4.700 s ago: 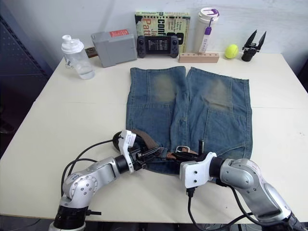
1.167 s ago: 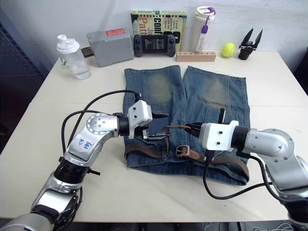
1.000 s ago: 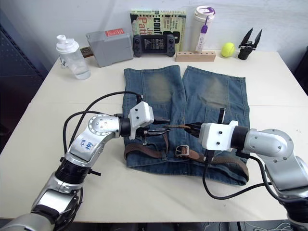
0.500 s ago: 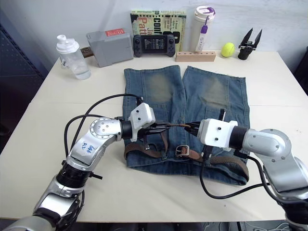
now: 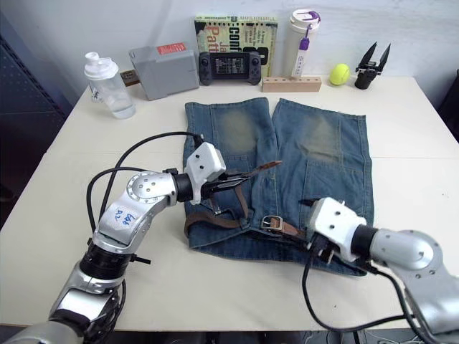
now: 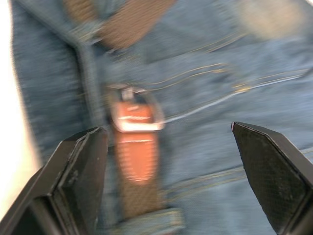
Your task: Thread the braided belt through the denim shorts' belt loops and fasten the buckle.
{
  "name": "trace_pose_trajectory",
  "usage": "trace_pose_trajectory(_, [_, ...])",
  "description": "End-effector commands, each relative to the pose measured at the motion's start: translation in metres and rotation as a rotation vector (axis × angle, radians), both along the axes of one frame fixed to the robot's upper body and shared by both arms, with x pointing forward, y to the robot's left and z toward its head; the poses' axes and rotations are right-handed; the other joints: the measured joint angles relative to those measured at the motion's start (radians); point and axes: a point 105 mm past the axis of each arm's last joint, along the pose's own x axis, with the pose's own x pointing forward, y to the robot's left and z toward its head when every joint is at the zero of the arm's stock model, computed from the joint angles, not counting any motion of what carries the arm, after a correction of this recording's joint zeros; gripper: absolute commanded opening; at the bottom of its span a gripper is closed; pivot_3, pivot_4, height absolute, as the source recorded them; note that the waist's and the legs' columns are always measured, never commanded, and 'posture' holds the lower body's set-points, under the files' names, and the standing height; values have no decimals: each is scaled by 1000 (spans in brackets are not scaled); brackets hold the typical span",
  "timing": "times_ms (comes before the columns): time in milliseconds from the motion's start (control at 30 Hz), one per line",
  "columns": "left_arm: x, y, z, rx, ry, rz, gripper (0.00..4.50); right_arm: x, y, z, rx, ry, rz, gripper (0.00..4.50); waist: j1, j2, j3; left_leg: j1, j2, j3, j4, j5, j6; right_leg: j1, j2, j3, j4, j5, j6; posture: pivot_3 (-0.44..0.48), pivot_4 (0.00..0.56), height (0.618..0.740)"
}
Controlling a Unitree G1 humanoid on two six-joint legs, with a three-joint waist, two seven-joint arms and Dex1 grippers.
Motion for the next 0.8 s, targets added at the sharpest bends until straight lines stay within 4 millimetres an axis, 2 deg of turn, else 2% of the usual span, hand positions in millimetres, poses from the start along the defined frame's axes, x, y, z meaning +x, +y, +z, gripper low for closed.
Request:
trace_pose_trajectory(33, [-4, -3, 11, -16, -41, -22, 0, -2, 6, -5, -3, -37, -23, 4417, 0, 0, 0, 0, 0, 0, 0, 0, 0, 0, 0, 0, 0, 0, 0, 0, 150, 731])
trace_pose_trajectory(133, [-4, -4, 12, -17, -37, -25, 0, 1, 5, -15, -4, -45, -78, 4417, 0, 0, 0, 0, 0, 0, 0, 0, 0, 0, 0, 0, 0, 0, 0, 0, 150, 731])
trace_pose_trajectory(367, [-3, -5, 15, -24, -39, -27, 0, 13, 3, -23, -31, -99, -165, 4417, 0, 0, 0, 0, 0, 0, 0, 0, 0, 0, 0, 0, 0, 0, 0, 0, 150, 731])
trace_pose_trajectory(600, [-1, -4, 18, -28, -39, -22, 0, 17, 6, -28, -13, -119, -204, 4417, -1, 0, 0, 0, 0, 1, 0, 0, 0, 0, 0, 0, 0, 0, 0, 0, 150, 731])
trace_pose_trajectory(700, [0, -3, 17, -23, -39, -18, 0, 18, 6, -28, -23, -134, -226, 3587, 0, 0, 0, 0, 0, 1, 0, 0, 0, 0, 0, 0, 0, 0, 0, 0, 150, 731])
trace_pose_trajectory(800, [0, -1, 15, -14, -36, -17, 0, 18, 4, -32, -36, -121, -240, 2236, 0, 0, 0, 0, 0, 1, 0, 0, 0, 0, 0, 0, 0, 0, 0, 0, 150, 731])
